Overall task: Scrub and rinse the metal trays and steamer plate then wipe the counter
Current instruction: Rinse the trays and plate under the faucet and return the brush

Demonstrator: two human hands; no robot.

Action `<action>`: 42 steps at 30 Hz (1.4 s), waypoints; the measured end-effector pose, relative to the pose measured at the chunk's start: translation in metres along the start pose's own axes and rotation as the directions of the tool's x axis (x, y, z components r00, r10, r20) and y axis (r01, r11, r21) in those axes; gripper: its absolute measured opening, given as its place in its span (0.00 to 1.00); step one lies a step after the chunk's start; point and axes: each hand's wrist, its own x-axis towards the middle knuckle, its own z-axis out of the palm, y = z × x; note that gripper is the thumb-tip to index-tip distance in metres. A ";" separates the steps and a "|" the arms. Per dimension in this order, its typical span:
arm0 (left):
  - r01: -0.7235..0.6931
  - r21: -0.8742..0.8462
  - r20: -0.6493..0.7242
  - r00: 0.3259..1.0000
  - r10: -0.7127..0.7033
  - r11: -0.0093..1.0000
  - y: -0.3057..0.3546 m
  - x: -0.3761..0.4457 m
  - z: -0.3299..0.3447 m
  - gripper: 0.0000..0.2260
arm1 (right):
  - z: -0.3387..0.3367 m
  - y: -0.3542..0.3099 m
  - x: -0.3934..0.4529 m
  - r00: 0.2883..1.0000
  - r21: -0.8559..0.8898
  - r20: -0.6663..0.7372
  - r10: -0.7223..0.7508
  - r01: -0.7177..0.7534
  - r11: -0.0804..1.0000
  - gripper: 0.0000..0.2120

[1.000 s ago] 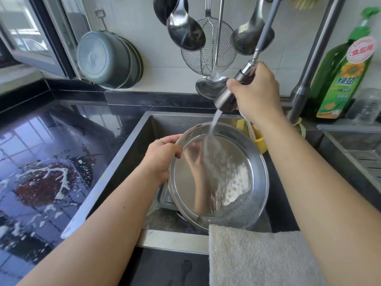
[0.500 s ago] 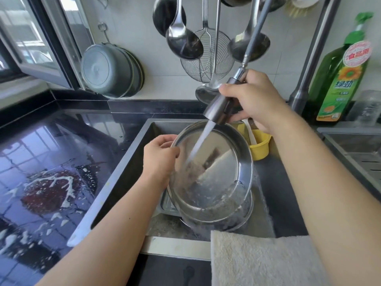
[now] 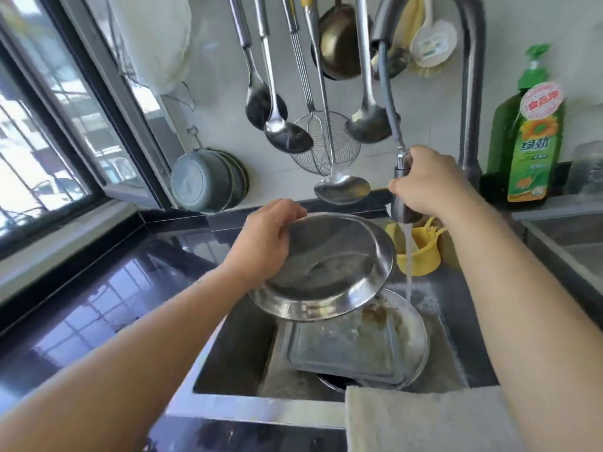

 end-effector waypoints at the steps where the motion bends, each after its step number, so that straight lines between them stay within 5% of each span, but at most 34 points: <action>1: -0.141 0.070 0.050 0.989 0.138 0.988 0.000 0.007 -0.008 0.19 | -0.006 0.002 0.000 1.000 -0.008 0.015 -0.005 0.005 1.000 0.11; 5: -0.503 0.343 0.235 0.863 0.446 0.793 0.004 0.022 -0.029 0.12 | -0.023 -0.003 -0.005 0.989 0.027 0.140 -0.040 0.037 0.999 0.12; 9: -0.628 0.449 0.387 0.778 0.495 0.636 -0.005 0.014 -0.029 0.15 | -0.020 -0.014 -0.014 0.953 0.319 0.295 -0.067 -0.032 0.947 0.11; 12: -0.671 0.445 0.450 0.740 0.499 0.594 -0.007 0.004 -0.021 0.07 | -0.016 -0.021 -0.018 0.920 0.491 0.375 -0.118 -0.089 0.867 0.10; 20: -0.315 0.435 0.303 0.934 0.192 0.844 -0.027 -0.001 0.004 0.18 | 0.001 -0.041 -0.022 0.891 0.661 0.415 -0.186 -0.154 0.734 0.12; 27: -0.336 0.411 0.208 0.940 0.272 0.847 -0.020 -0.005 0.016 0.09 | 0.017 -0.043 -0.016 0.930 0.703 0.344 -0.134 -0.160 0.693 0.12; 30: -0.165 0.391 -0.036 0.980 0.194 0.905 -0.016 0.003 0.012 0.15 | 0.026 -0.042 -0.013 0.962 0.685 0.262 -0.084 -0.124 0.718 0.11; 32: 0.050 0.321 -0.075 0.997 -0.028 0.946 -0.005 -0.001 0.015 0.14 | 0.029 -0.041 -0.014 0.977 0.667 0.205 -0.050 -0.102 0.738 0.11; 33: 0.218 0.212 0.062 0.970 -0.236 0.953 0.004 -0.011 0.024 0.12 | 0.028 -0.041 -0.014 0.981 0.660 0.191 -0.041 -0.097 0.745 0.11; 35: 0.513 0.022 0.595 0.683 -0.424 0.858 0.027 -0.049 0.048 0.19 | 0.023 -0.039 -0.015 0.983 0.623 0.178 -0.043 -0.079 0.779 0.13; 37: 0.339 0.085 0.855 0.458 -0.244 0.937 0.038 -0.083 0.076 0.28 | 0.017 -0.030 -0.013 0.984 0.541 0.166 -0.061 -0.039 0.840 0.14; 40: 0.019 0.180 0.897 0.407 -0.172 0.984 0.027 -0.080 0.100 0.28 | 0.003 -0.013 -0.008 0.985 0.394 0.154 -0.074 0.007 0.919 0.12; 42: -0.174 0.201 0.945 0.293 -0.144 0.964 0.022 -0.074 0.109 0.27 | -0.006 -0.001 -0.004 0.987 0.298 0.144 -0.074 0.028 0.954 0.13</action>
